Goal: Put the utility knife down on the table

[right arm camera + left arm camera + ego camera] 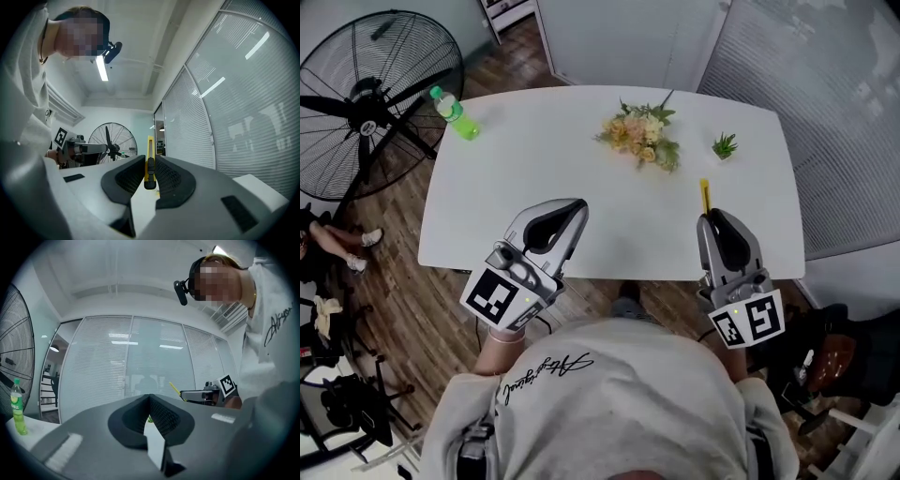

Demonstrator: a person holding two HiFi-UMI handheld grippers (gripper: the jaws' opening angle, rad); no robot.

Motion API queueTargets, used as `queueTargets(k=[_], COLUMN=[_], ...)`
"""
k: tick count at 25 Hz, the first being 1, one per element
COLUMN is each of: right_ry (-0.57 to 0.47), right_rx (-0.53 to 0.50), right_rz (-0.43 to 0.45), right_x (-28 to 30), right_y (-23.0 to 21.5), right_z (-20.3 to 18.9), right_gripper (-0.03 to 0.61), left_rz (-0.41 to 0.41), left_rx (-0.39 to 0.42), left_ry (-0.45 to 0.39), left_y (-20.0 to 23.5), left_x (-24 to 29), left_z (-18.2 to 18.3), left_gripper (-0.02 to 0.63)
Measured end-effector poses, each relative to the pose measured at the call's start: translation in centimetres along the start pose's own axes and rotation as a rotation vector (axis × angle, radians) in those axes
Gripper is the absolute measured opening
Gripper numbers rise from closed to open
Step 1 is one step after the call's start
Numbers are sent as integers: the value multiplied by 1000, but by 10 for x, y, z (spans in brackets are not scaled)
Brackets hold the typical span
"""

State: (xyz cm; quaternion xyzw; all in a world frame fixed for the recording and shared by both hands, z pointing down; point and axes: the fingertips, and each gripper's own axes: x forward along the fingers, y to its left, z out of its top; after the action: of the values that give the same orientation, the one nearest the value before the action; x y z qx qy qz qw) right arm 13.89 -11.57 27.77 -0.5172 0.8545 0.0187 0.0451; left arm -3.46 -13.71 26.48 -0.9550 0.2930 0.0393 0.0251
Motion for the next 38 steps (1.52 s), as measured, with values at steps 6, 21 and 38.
queueTargets(k=[6,21,38], right_ry=[4,14,55], right_rx=[3,15,-6], right_rz=[20,59,-39], right_x=[19,50,64], right_y=[-31,-65,-56], right_z=[0,-8,-14], right_gripper=[66,66,66], left_rz=[19,32,-56], left_rx=[2,-7,-28], left_ry=[-7,8,17], left_y=[14,31,61], left_x=[35,74,71], left_z=[4,-3,-13], left_gripper=[0,0,0])
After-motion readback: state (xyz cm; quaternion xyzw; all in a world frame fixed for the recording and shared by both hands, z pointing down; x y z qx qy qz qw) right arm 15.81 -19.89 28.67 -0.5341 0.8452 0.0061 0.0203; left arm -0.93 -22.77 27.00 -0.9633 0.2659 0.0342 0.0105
